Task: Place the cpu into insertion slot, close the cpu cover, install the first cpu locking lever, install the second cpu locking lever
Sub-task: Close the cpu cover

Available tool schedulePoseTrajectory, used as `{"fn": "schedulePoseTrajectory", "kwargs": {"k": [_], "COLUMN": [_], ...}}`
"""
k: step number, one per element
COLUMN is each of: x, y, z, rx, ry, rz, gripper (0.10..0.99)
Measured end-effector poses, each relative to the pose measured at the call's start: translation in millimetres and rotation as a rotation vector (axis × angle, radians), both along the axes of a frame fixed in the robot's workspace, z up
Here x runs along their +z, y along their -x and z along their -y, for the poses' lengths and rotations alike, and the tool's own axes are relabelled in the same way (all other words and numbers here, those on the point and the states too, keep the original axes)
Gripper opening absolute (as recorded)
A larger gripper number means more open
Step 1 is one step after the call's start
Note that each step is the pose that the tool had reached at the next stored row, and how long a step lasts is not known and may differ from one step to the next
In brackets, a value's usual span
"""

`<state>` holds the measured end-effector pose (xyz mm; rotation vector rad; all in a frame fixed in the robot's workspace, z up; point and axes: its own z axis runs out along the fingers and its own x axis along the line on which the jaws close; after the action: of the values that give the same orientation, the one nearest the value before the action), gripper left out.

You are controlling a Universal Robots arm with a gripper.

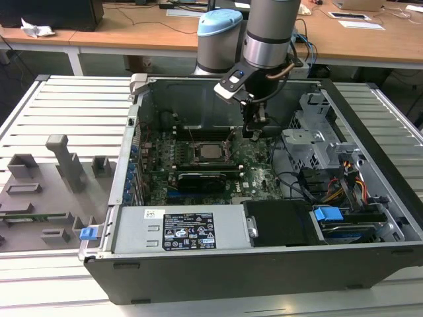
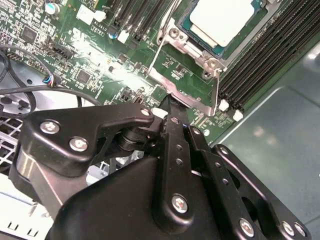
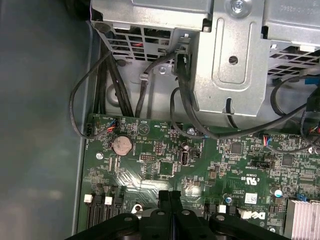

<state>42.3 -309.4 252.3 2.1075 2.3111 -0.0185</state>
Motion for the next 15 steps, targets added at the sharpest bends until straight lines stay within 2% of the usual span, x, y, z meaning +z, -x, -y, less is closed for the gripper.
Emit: {"fn": "schedulePoseTrajectory", "kwargs": {"k": [11, 15], "x": [-0.2, -0.3], "y": [10.0, 16.1], "z": [0.0, 0.0], "rx": [0.000, 0.000], "ry": [0.000, 0.000], "rz": [0.0001, 0.0000], "gripper": [0.106, 0.106]}}
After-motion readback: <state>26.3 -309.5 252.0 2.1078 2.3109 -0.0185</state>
